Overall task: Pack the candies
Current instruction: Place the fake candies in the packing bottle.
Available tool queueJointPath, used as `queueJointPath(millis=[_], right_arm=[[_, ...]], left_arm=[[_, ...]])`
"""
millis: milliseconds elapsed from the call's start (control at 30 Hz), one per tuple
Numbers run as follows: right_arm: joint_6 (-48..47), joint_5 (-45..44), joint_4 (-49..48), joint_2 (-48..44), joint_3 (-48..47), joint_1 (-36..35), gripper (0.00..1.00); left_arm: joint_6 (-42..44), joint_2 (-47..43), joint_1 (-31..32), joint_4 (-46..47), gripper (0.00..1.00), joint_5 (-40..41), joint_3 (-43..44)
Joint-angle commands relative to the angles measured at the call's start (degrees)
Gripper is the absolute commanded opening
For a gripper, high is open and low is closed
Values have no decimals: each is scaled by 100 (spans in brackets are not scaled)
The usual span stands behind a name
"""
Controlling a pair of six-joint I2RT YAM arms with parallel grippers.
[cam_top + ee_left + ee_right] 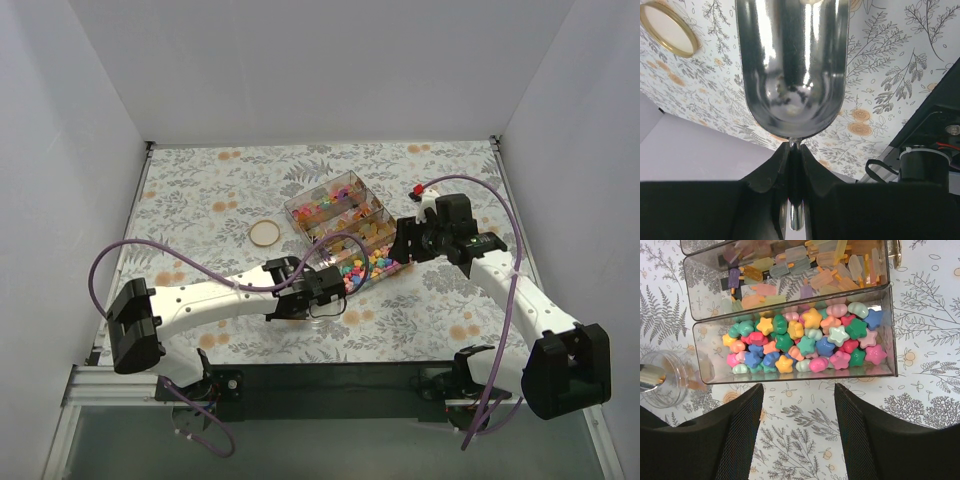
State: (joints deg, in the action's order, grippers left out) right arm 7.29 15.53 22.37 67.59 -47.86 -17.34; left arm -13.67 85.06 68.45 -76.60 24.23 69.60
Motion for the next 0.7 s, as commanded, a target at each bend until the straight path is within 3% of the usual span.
queueJointPath(millis=[0,433,667], right_arm=[[-52,152,-198,-97,57,-15,65],[-52,336,-242,-115,83,-15,65],[0,1346,-435,-150,-39,-15,64]], left_arm=[[75,-33,116,-329,0,284,-78],[-4,-33,196,-329,0,451,36],[-136,-384,-120,-260,0,-23,369]])
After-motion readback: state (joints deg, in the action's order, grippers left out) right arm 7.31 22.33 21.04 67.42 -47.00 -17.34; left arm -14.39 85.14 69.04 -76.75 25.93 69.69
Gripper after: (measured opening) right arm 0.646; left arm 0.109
